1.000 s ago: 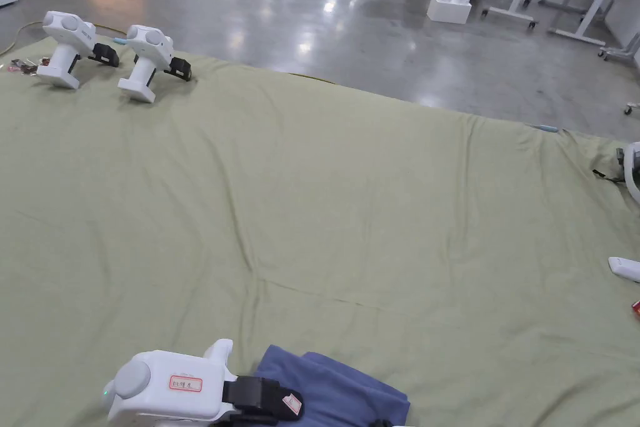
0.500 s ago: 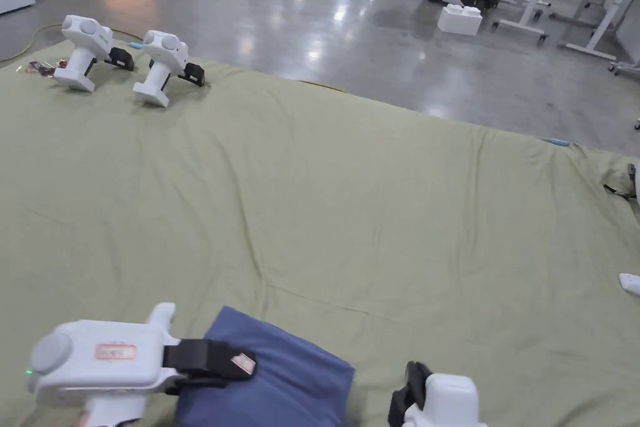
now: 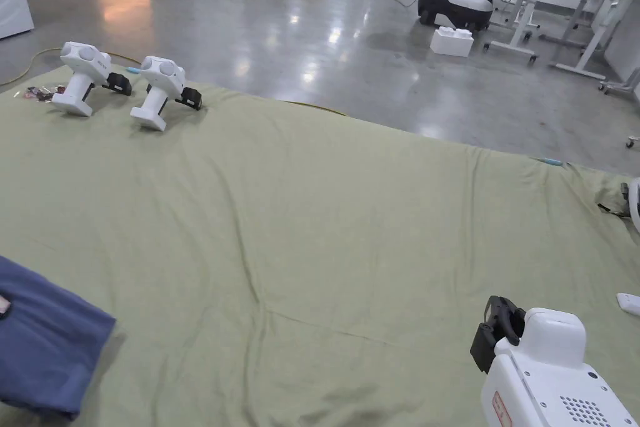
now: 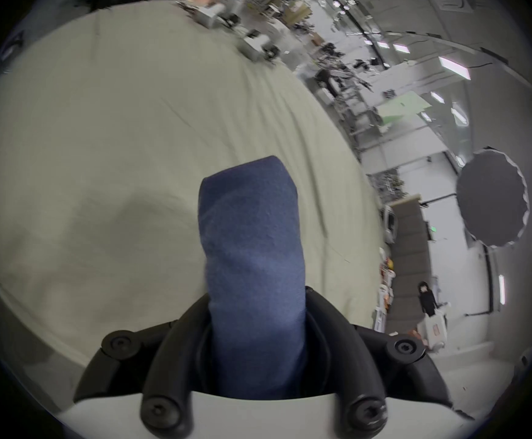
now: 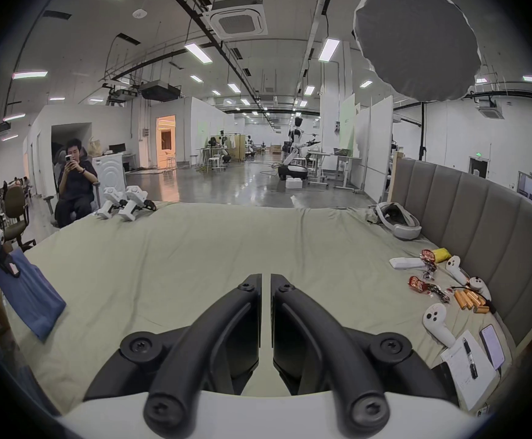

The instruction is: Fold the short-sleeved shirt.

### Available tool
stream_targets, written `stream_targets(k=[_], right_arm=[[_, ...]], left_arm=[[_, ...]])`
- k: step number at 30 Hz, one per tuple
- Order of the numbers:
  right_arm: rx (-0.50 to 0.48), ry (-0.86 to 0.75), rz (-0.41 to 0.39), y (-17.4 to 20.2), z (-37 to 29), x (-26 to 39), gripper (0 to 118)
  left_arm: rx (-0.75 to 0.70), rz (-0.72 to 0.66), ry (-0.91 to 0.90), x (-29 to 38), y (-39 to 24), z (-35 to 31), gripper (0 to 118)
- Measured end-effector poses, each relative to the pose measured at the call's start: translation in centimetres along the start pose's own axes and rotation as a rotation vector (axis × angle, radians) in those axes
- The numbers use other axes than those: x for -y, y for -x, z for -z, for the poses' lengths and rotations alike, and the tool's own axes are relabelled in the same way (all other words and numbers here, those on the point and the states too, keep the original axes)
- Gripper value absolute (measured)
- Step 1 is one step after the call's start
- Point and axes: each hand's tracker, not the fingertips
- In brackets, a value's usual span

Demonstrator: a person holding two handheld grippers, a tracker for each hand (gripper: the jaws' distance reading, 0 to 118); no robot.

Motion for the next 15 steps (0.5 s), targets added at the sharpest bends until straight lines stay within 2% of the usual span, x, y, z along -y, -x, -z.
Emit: stream_targets(k=[5, 7, 11, 12, 13, 15], right_arm=[[0.028, 0.036, 0.021, -1.0, 0.0, 0.8, 8], [0.034, 0.049, 0.014, -1.1, 0.1, 1.2, 8], [0.037, 0.069, 0.018, -1.2, 0.2, 1.6, 8], [0.037, 0.072, 0.017, -1.2, 0.3, 1.6, 8], [0.037, 0.074, 0.017, -1.3, 0.3, 1.6, 8], [0.035, 0.074, 0.019, -1.3, 0.4, 1.6, 8]], left_arm=[[-0.182, -0.055, 0.009, -2.1, 2.7, -0.2, 29], [-0.262, -0.032, 0.032, -1.9, 2.3, 0.2, 29], [-0.386, -0.009, 0.029, -2.0, 2.3, 0.6, 44], [-0.43, 0.027, 0.002, -2.0, 2.0, 0.5, 61], [-0.479, 0.064, -0.014, -2.0, 1.6, 0.2, 72], [-0.56, 0.105, -0.038, -2.5, 1.9, -0.4, 73]])
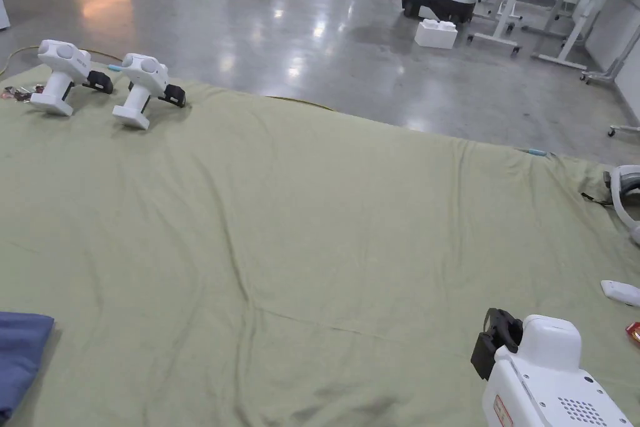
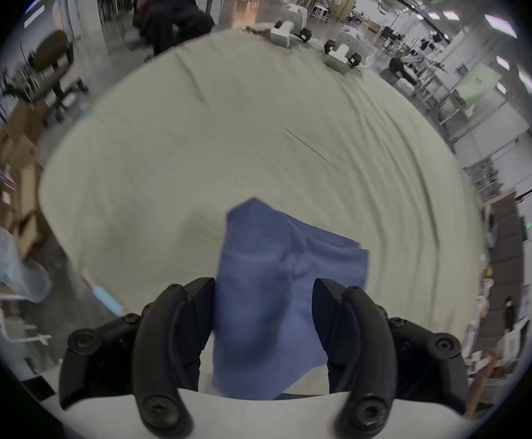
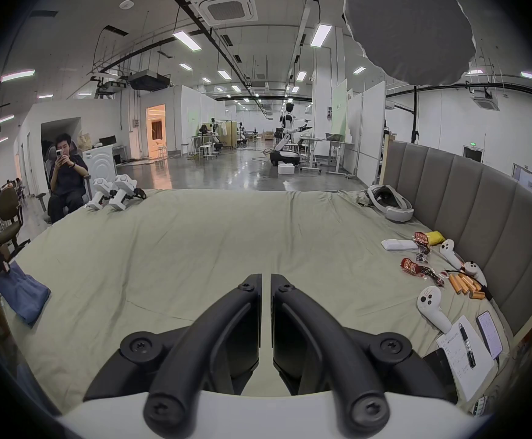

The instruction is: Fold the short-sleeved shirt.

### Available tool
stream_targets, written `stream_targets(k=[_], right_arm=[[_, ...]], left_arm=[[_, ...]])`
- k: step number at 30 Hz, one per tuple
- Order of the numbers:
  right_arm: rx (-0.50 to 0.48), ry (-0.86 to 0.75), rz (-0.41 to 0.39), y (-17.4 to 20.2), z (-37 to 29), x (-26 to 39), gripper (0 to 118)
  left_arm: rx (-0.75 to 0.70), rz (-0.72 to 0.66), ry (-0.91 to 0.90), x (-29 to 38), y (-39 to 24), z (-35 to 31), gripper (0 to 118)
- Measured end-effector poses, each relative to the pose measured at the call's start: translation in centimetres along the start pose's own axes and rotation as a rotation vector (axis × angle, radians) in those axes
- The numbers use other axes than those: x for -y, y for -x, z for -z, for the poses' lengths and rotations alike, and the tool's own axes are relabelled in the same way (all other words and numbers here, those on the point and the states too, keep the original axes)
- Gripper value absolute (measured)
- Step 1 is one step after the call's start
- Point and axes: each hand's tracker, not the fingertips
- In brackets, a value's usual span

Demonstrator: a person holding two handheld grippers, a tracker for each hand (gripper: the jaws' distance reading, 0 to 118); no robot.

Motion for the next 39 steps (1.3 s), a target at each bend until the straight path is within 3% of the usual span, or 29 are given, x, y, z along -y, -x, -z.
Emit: stream_targets(k=[4, 11, 16, 23, 28, 31, 34, 36, 39], right_arm=[[-0.009, -0.008, 0.002, 0.0, 0.0, -0.3, 8], [-0.027, -0.012, 0.004, 0.2, 0.0, -0.5, 8], [-0.025, -0.017, 0.026, 0.0, -0.2, -0.5, 8], [-0.006, -0.044, 0.034, -0.2, -0.3, -0.9, 8], [0.01, -0.07, 0.02, -0.1, -0.4, -1.2, 8], [0.02, -0.086, 0.026, -0.1, -0.5, -1.2, 8], [0.023, -0.103, 0.031, -0.3, -0.8, -1.1, 8], [0.027, -0.115, 0.024, -0.2, -1.0, -1.1, 8], [0.026, -0.133, 0.035, -0.4, -1.1, -1.3, 8]], left_arm=[[-0.126, 0.086, -0.129, 0.1, -0.6, -2.1, 73], [0.084, 0.085, -0.38, 2.6, -5.9, -4.9, 72], [0.265, 0.107, -0.513, 7.3, -14.8, -5.8, 73], [0.298, 0.234, -0.752, 13.3, -28.0, -5.6, 73], [0.216, 0.394, -0.869, 16.3, -36.0, -5.1, 73], [0.278, 0.351, -0.873, 17.8, -38.6, -5.1, 72], [0.253, 0.339, -0.936, 19.0, -40.6, -5.0, 61], [0.233, 0.362, -0.962, 19.7, -41.6, -5.1, 29], [0.193, 0.372, -0.987, 20.3, -42.0, -5.1, 17]])
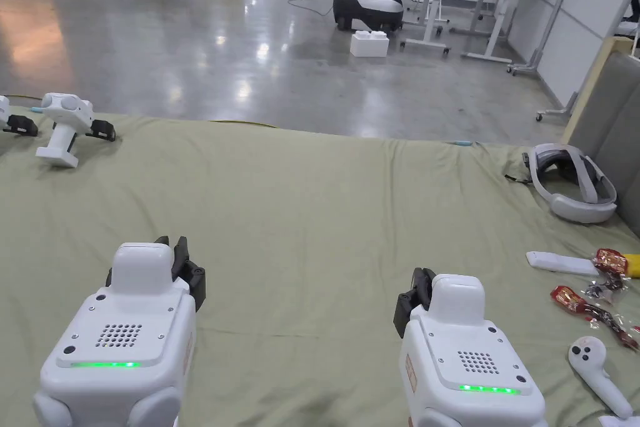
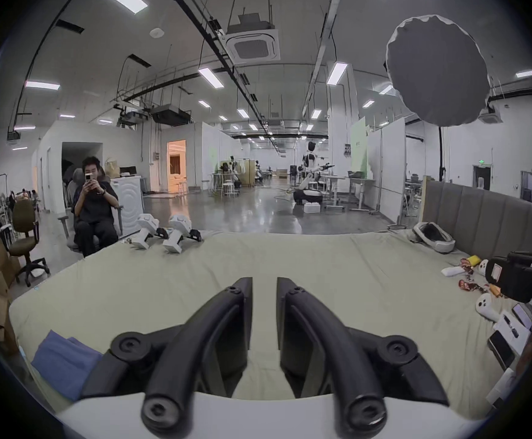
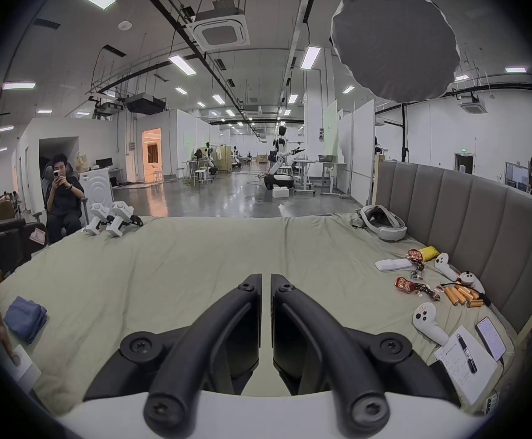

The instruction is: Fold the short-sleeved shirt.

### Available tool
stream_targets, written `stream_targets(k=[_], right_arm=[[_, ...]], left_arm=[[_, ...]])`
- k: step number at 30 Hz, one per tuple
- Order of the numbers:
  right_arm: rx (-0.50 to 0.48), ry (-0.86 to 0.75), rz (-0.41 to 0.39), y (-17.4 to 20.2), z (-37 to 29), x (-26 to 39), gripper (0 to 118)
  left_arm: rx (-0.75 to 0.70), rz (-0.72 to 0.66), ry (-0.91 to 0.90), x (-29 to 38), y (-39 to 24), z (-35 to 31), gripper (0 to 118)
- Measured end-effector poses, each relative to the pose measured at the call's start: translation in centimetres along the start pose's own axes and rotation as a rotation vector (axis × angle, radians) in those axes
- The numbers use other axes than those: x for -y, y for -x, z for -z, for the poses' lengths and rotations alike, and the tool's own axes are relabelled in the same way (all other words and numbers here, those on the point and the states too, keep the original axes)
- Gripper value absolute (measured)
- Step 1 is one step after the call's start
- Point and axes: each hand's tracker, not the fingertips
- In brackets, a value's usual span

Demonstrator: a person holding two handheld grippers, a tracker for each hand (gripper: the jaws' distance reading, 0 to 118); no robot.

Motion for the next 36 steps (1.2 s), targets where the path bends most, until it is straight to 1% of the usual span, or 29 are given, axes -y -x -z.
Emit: stream_targets(k=[1, 3, 4, 8, 17, 25, 27, 28, 29, 30, 31, 32, 33, 34, 35, 36], right_arm=[[0.0, -0.002, 0.006, 0.0, 0.0, -0.1, 8], [-0.007, -0.015, 0.017, 0.0, -0.1, -0.1, 8], [-0.008, -0.022, 0.018, 0.1, -0.1, -0.1, 8], [-0.022, -0.053, 0.014, 0.5, -0.7, 0.1, 8], [-0.024, -0.067, -0.01, 1.0, -0.9, 0.2, 8], [-0.008, -0.053, -0.002, 0.8, -0.6, 0.2, 8], [0.009, -0.046, -0.007, 0.8, -0.5, 0.3, 10], [0.025, -0.041, -0.014, 0.8, -0.3, 0.3, 15], [0.034, -0.037, -0.017, 0.9, -0.2, 0.4, 24], [0.041, -0.033, -0.017, 0.9, -0.1, 0.5, 31], [0.037, -0.029, -0.014, 0.8, -0.1, 0.5, 37], [0.026, -0.024, -0.007, 0.6, -0.1, 0.6, 61], [0.02, -0.019, -0.003, 0.6, 0.0, 0.6, 80], [0.02, -0.015, -0.004, 0.6, 0.0, 0.6, 88], [0.014, -0.019, -0.003, 0.6, 0.0, 0.7, 91], [0.011, -0.029, -0.01, 0.5, -0.1, 0.8, 98]], left_arm=[[0.005, -0.006, -0.006, 0.0, -0.2, -0.1, 10], [-0.013, -0.01, -0.018, 0.2, -0.2, -0.3, 3], [-0.021, -0.01, -0.024, 0.4, 0.0, -0.3, 2], [-0.011, -0.021, -0.021, 0.5, 0.6, -0.3, 2], [-0.027, 0.012, -0.035, 0.6, 0.8, -0.7, 2], [-0.027, 0.048, -0.041, 0.8, 0.6, -0.7, 2], [-0.055, 0.072, -0.035, 1.0, 0.3, -0.6, 4], [-0.06, 0.075, -0.029, 1.0, 0.3, -0.5, 8], [-0.057, 0.071, -0.023, 1.0, 0.5, -0.5, 19], [-0.046, 0.059, -0.016, 1.1, 0.7, -0.5, 34], [-0.035, 0.045, -0.012, 1.1, 0.9, -0.4, 55], [-0.033, 0.032, -0.009, 1.1, 1.1, -0.4, 74], [-0.036, 0.02, -0.004, 1.0, 1.3, -0.4, 74], [-0.042, 0.013, -0.016, 1.0, 1.6, -0.6, 74], [-0.057, 0.009, -0.021, 0.9, 1.6, -0.6, 76], [-0.075, 0.011, -0.02, 0.9, 1.7, -0.5, 78]])
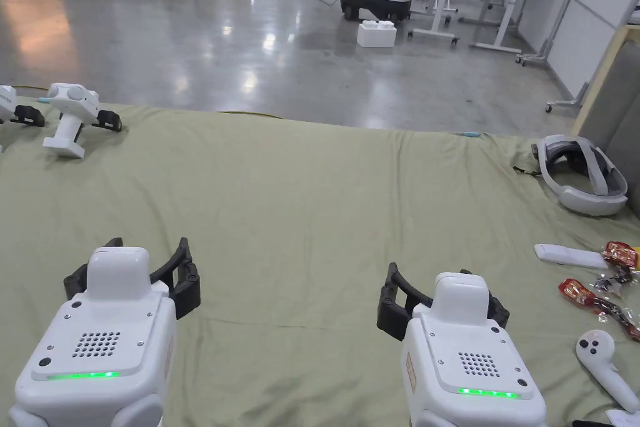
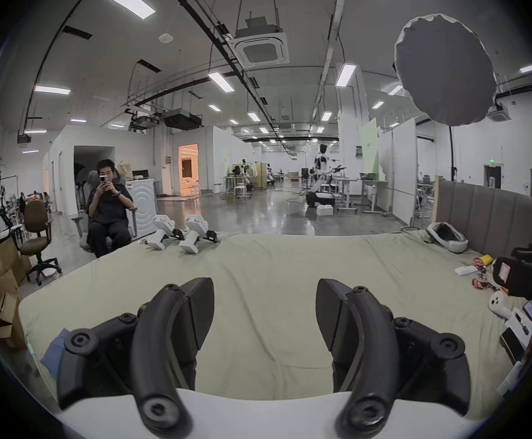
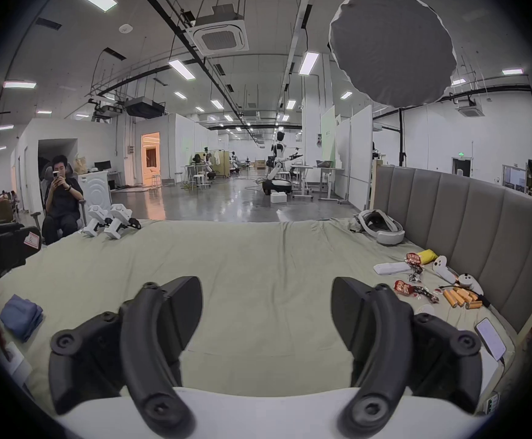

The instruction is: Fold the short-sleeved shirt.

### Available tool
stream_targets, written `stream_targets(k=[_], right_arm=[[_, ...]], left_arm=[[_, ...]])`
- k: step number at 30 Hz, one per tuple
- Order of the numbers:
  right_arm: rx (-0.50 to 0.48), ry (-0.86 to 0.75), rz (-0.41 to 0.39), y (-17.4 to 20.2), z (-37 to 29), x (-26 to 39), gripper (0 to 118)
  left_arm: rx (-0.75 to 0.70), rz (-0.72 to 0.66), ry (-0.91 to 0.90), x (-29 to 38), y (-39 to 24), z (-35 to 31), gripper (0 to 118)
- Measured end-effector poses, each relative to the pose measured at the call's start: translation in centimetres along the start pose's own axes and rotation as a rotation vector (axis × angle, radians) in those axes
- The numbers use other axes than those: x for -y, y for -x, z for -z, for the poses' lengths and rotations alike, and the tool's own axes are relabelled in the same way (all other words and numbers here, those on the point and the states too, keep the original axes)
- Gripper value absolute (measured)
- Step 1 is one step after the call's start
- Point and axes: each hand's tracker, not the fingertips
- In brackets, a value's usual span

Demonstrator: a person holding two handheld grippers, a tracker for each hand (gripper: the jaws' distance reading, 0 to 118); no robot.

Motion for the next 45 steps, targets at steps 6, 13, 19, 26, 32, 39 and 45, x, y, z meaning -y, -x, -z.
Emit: stream_targets(k=[6, 13, 19, 26, 32, 39, 45], right_arm=[[-0.01, -0.032, -0.049, 0.5, -0.1, -0.2, 112], [-0.015, -0.048, -0.052, 1.0, -0.3, -0.6, 112], [-0.068, -0.044, 0.009, 0.7, -0.2, -1.4, 112], [0.024, -0.014, 0.021, 1.4, 0.1, -2.1, 112], [0.045, 0.077, 0.077, 1.6, 0.6, -2.9, 112], [0.009, 0.114, 0.101, 2.2, 0.8, -3.5, 112], [-0.054, 0.169, 0.125, 2.8, 1.0, -3.6, 112]], left_arm=[[-0.017, -0.024, -0.016, -0.5, 1.2, 0.1, 79], [-0.013, -0.044, -0.014, -0.9, 1.8, 0.2, 79], [0.082, -0.076, 0.057, -1.2, 2.1, 0.5, 79], [0.059, -0.068, 0.021, -0.7, 1.6, 0.2, 80], [0.048, -0.059, 0.019, -0.7, 1.2, 0.5, 94], [0.036, -0.064, 0.007, -0.9, 1.4, 0.4, 105], [0.045, -0.048, -0.012, -0.9, 1.2, 0.2, 106]])
